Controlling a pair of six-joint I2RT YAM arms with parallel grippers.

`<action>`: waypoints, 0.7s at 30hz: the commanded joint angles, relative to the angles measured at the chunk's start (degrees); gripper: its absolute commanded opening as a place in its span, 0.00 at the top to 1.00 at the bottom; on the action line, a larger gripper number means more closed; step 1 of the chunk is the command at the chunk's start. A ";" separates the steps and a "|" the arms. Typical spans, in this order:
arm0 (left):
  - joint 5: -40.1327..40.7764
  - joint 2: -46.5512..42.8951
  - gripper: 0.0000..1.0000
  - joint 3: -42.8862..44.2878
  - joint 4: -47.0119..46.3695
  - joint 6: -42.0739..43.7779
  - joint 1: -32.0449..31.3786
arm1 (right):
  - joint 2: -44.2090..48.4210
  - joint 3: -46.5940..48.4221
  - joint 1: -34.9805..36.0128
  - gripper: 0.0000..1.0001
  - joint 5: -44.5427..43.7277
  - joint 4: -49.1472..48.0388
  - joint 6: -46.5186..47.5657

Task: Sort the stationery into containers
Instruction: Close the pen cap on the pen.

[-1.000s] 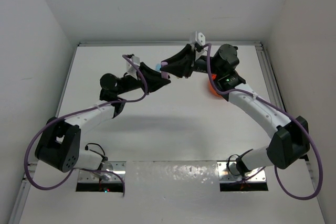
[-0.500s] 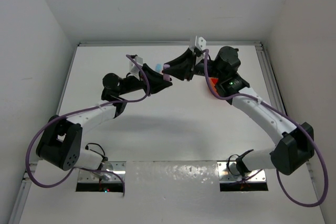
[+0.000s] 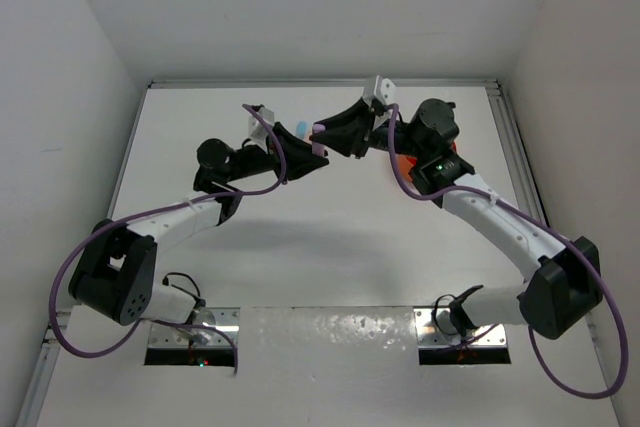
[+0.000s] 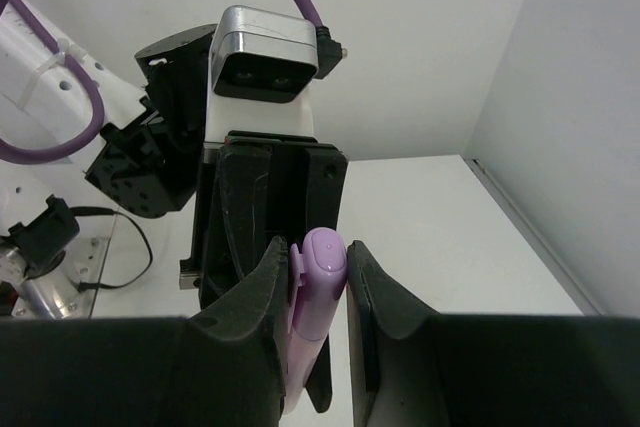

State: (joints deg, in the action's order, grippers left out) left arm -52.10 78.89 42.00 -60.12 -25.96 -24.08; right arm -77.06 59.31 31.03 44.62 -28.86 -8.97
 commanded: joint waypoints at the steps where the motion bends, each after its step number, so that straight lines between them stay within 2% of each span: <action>1: 9.64 -4.36 1.00 6.25 -42.10 -4.10 -0.45 | -4.15 -5.87 1.41 1.00 3.11 19.63 4.84; 11: 10.00 -5.33 1.00 5.55 -41.75 -3.93 -0.45 | -4.15 -11.85 2.28 1.00 0.82 14.36 2.47; 21: 10.35 -4.63 1.00 5.73 -41.13 -3.84 -0.97 | -3.19 -12.73 3.07 1.00 -1.03 15.59 2.99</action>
State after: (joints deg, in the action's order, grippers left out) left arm -52.16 78.89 42.00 -58.41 -25.93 -24.47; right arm -75.61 53.32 32.27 39.33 -36.01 -9.69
